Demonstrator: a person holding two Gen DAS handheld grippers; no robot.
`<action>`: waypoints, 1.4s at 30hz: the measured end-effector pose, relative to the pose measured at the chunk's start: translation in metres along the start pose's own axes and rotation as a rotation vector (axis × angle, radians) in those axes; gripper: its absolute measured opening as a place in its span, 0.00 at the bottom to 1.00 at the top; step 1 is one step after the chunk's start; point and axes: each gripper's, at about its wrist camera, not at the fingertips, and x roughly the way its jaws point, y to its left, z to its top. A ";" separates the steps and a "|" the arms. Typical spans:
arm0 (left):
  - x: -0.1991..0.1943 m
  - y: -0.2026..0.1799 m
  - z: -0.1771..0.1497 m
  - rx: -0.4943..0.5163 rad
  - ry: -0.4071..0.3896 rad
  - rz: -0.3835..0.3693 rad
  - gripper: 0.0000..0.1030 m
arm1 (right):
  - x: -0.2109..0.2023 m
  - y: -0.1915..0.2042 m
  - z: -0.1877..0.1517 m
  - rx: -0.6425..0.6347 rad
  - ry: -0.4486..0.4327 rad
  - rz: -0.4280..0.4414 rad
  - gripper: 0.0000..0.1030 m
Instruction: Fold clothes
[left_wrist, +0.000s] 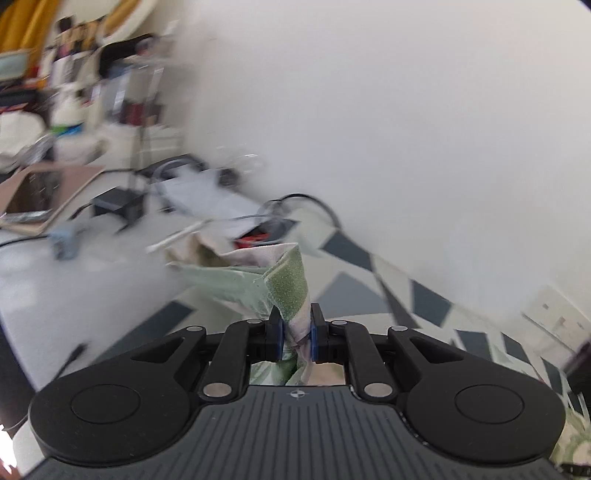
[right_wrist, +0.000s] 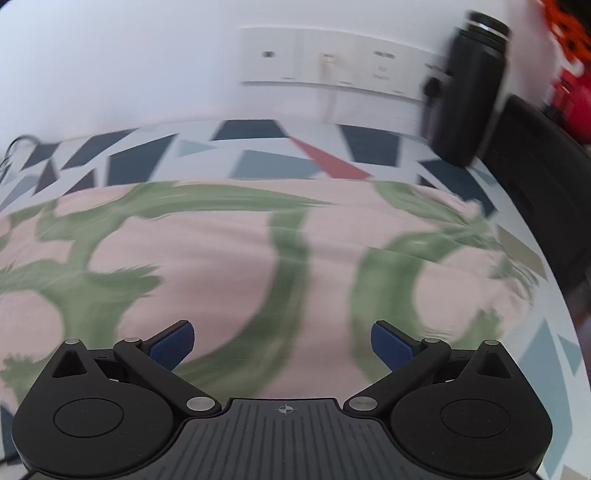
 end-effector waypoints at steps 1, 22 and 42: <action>0.001 -0.025 -0.001 0.059 0.002 -0.062 0.13 | 0.000 -0.010 -0.001 0.031 0.000 -0.004 0.99; 0.007 -0.172 -0.088 0.482 0.210 -0.374 0.84 | -0.001 -0.079 -0.014 0.242 0.025 0.019 0.99; 0.003 -0.057 -0.130 0.479 0.255 -0.047 0.84 | 0.004 0.055 0.017 0.133 0.155 0.304 0.99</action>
